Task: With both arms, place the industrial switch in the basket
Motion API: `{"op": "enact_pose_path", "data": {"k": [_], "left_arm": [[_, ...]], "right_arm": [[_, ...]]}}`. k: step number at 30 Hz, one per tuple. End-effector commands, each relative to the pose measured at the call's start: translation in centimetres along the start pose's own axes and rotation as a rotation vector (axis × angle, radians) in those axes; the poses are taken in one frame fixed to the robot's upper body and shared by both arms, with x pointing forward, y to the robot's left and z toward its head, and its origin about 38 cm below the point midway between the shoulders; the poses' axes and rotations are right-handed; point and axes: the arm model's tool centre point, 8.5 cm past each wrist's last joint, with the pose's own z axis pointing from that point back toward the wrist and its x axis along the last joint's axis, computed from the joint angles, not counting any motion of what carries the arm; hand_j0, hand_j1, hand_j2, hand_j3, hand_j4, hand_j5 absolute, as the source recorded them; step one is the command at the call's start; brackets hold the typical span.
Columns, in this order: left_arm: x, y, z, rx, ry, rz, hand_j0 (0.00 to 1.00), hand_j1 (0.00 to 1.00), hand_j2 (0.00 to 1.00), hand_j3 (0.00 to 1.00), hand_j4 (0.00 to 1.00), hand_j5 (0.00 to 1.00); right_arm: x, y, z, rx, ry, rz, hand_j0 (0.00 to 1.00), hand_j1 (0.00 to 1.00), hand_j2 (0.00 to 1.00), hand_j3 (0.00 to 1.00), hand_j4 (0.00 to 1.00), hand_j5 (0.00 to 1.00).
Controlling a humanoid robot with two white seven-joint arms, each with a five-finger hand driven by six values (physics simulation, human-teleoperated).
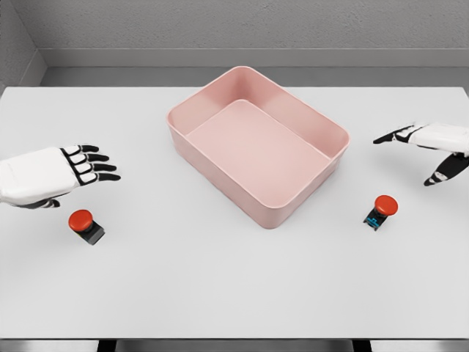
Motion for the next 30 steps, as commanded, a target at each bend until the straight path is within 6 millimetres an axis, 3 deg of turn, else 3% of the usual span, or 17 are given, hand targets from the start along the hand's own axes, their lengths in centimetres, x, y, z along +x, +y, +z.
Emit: {"op": "enact_pose_path", "data": {"k": [1,6,10,16,30], "left_arm": [[-1.6,2.1,1.3,0.040,0.059,-0.038,1.00,1.00,1.00,1.00,1.00,1.00],[-3.0,1.6,2.6,0.018,0.116,-0.044,1.00,1.00,1.00,1.00,1.00,1.00],[-1.8,-0.4,2.3,-0.007,0.089,0.002,1.00,1.00,1.00,1.00,1.00,1.00],[0.4,-1.1,1.4,-0.005,0.028,0.022,1.00,1.00,1.00,1.00,1.00,1.00],[1.6,-2.6,0.7,-0.005,0.006,0.067,1.00,1.00,1.00,1.00,1.00,1.00]], "right_arm": [[1.6,-0.6,0.1,-0.001,-0.040,0.031,1.00,1.00,1.00,1.00,1.00,1.00],[3.4,0.4,1.3,0.039,-0.077,0.066,1.00,1.00,1.00,1.00,1.00,1.00],[3.4,1.3,1.6,0.058,-0.074,0.057,1.00,1.00,1.00,1.00,1.00,1.00],[6.1,2.0,0.5,0.078,-0.159,0.082,1.00,1.00,1.00,1.00,1.00,1.00],[6.6,3.7,-0.1,0.106,-0.183,0.057,1.00,1.00,1.00,1.00,1.00,1.00]]}}
